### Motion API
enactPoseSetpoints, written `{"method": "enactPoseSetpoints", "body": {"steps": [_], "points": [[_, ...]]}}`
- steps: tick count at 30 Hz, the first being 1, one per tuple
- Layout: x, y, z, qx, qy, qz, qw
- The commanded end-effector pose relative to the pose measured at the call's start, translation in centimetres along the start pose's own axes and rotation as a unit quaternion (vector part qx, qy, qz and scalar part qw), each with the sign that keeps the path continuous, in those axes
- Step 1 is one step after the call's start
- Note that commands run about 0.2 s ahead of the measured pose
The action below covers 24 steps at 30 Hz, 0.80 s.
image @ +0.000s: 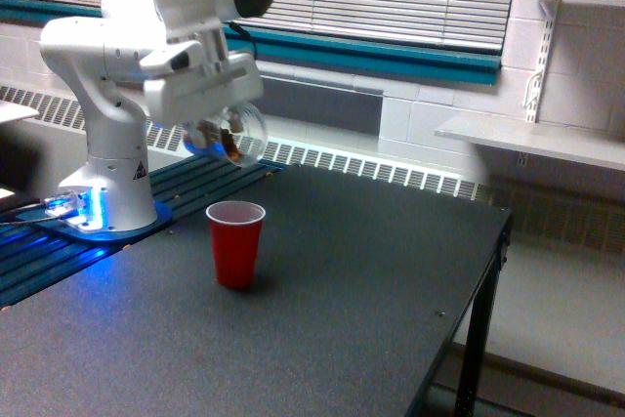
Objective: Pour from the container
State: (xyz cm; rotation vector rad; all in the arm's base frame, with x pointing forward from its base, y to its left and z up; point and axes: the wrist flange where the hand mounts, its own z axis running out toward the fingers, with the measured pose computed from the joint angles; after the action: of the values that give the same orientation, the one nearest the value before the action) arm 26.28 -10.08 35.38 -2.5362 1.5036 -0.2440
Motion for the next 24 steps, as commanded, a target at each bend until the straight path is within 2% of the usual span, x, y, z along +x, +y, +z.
{"method": "enactPoseSetpoints", "body": {"steps": [1,5,10,14,24], "points": [[0.5,3.4,-1.8,-0.011,0.005,0.028,0.9995],[0.5,4.7,-3.2,-0.022,0.013,0.02,0.9995],[0.2,4.9,-3.4,-0.033,0.018,0.008,0.9993],[0.0,4.7,-2.8,-0.04,0.02,0.0,0.999],[-2.0,1.6,-0.6,-0.033,0.015,-0.026,0.999]]}}
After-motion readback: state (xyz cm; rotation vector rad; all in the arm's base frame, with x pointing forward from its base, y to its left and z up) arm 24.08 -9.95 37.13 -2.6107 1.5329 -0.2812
